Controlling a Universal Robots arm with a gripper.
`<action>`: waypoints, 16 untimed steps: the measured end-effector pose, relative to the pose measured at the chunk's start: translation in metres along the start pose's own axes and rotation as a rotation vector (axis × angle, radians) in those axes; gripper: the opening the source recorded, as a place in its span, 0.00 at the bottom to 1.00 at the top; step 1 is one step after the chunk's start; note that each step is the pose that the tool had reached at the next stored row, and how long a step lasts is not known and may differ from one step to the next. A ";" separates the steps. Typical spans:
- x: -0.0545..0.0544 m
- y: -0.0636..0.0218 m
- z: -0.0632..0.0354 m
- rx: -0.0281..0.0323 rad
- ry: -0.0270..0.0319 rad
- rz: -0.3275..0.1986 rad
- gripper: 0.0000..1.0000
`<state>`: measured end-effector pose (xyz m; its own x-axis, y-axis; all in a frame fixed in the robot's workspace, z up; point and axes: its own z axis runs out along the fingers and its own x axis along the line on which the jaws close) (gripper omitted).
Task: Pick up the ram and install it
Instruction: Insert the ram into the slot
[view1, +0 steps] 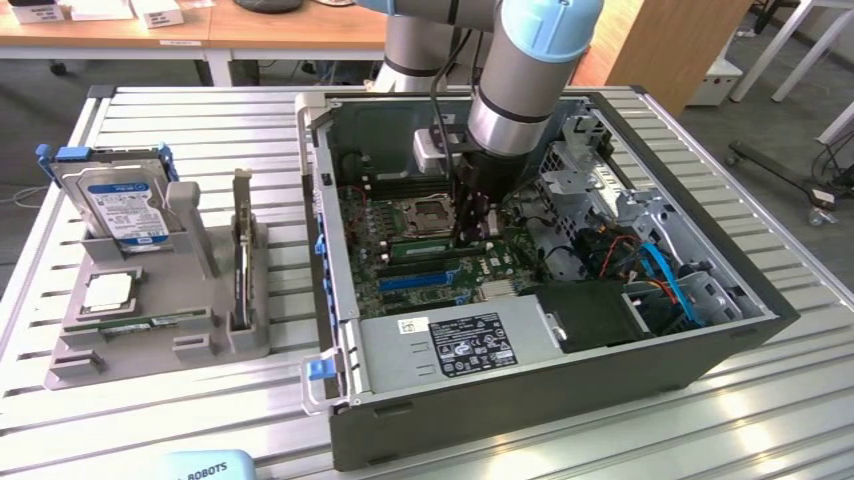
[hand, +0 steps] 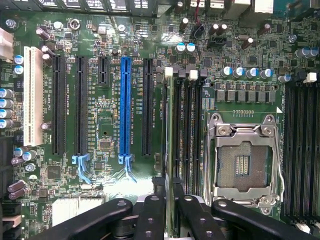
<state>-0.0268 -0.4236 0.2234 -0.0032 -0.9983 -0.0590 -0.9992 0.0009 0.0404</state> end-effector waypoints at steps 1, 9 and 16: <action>0.000 0.0000 0.0000 0.0000 0.0001 0.000 0.19; 0.000 0.0002 -0.0045 -0.0001 0.0003 0.000 0.19; -0.001 0.0008 -0.0184 -0.0001 0.0002 0.000 0.19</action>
<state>-0.0269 -0.4236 0.2418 -0.0033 -0.9983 -0.0587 -0.9992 0.0009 0.0405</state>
